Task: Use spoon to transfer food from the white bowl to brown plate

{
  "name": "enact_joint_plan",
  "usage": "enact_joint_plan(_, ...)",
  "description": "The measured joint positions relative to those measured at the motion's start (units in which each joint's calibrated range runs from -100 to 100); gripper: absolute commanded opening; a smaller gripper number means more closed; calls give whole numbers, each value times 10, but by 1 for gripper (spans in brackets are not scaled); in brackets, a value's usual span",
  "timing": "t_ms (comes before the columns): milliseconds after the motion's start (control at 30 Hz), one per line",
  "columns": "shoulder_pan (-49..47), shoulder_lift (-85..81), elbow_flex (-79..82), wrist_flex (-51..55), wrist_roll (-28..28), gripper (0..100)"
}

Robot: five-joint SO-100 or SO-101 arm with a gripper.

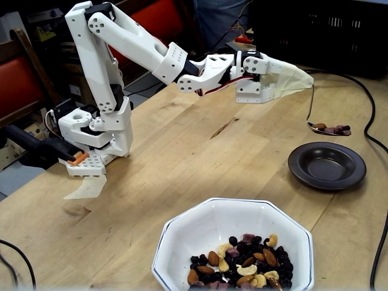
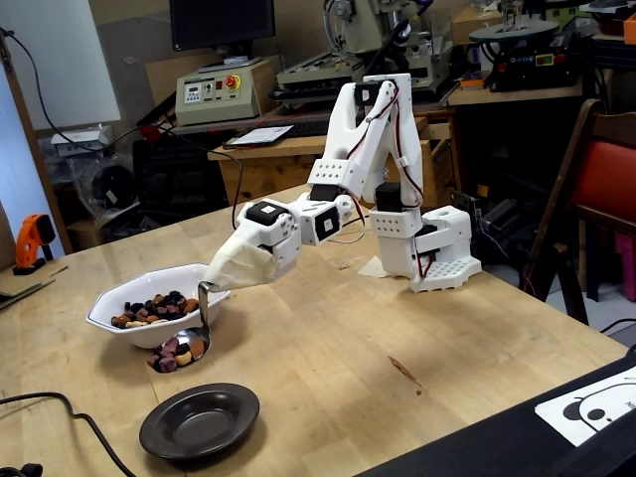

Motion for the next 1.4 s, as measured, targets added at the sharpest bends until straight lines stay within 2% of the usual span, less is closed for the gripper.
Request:
enact_joint_plan(300,0,45,-1,-3,9,3)
enact_joint_plan(733,0,48,10,-80,10,3)
enact_joint_plan(1033,0,48,72,-82,45,3)
enact_joint_plan(1400,0,48,81,-82,52,3)
